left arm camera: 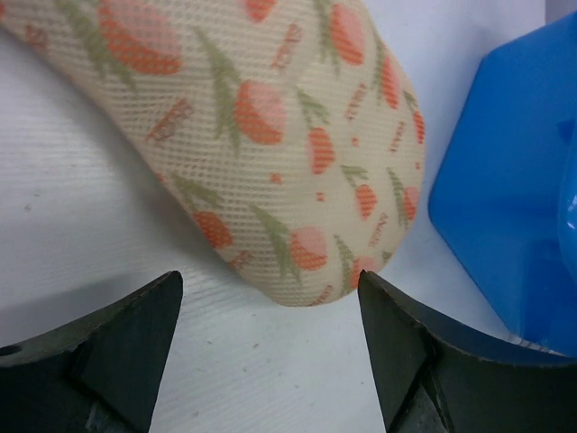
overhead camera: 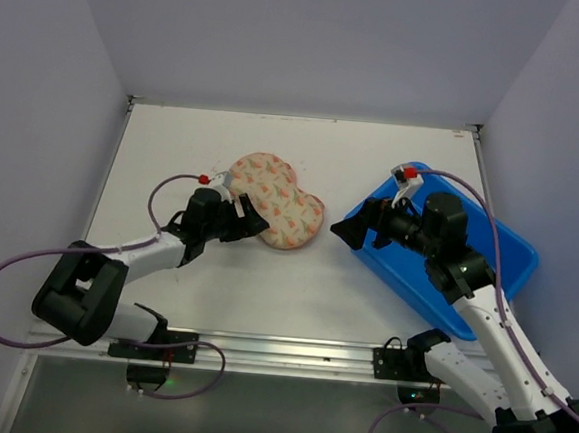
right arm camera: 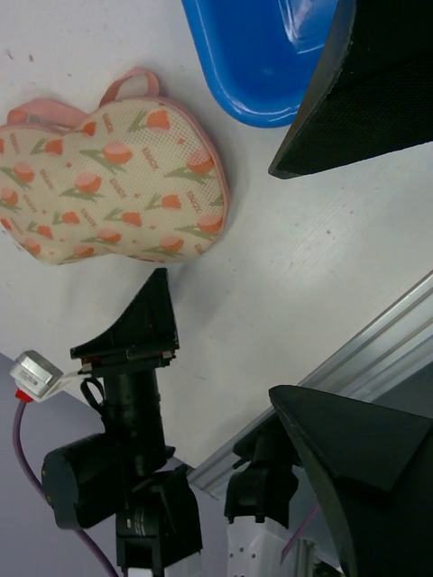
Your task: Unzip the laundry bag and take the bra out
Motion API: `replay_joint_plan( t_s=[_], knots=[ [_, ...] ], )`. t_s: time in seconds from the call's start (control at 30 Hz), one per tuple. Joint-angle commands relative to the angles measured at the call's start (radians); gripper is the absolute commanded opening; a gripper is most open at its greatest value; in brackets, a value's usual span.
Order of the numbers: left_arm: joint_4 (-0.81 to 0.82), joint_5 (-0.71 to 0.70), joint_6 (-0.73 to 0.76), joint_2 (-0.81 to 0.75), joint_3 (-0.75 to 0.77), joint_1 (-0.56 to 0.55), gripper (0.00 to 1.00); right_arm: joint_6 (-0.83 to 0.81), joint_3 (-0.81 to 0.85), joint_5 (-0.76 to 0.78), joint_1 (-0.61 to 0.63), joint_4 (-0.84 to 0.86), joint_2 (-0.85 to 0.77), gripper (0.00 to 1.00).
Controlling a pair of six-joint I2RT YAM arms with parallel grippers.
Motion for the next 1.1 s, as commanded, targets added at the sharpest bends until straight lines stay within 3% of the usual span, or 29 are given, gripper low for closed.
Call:
replay_joint_plan(
  t_s=[0.0,0.1,0.27,0.5,0.6,0.7,0.8,0.9,1.0,1.07],
  knots=[
    [0.205,0.012,-0.063,0.063,-0.075,0.078,0.81,0.012,-0.004,0.031,0.047,0.047,0.013,0.99],
    [0.377,0.119,-0.08,0.134,-0.124,0.164,0.72,0.014,-0.007,0.054,0.085,0.059,0.036,0.99],
    [0.555,0.254,-0.08,0.261,-0.12,0.172,0.69,0.009,-0.003,0.134,0.181,0.082,0.082,0.99],
    [0.715,0.289,-0.1,0.379,-0.146,0.172,0.64,0.026,-0.042,0.14,0.222,0.179,0.087,0.99],
    [0.827,0.315,-0.141,0.463,-0.158,0.174,0.55,0.018,-0.044,0.143,0.232,0.184,0.105,0.99],
    [0.928,0.354,-0.17,0.545,-0.152,0.174,0.39,0.003,-0.036,0.16,0.254,0.187,0.128,0.99],
    [1.04,0.384,-0.224,0.559,-0.174,0.174,0.07,-0.014,-0.049,0.198,0.288,0.203,0.151,0.99],
    [0.982,0.368,-0.227,0.481,-0.175,0.172,0.0,-0.028,-0.07,0.232,0.329,0.237,0.193,0.99],
    [0.838,0.325,-0.25,0.36,-0.165,0.171,0.0,-0.058,-0.116,0.344,0.41,0.324,0.228,0.99],
    [0.66,0.282,-0.27,0.268,-0.143,0.168,0.0,-0.078,-0.124,0.431,0.467,0.345,0.259,0.99]
  ],
)
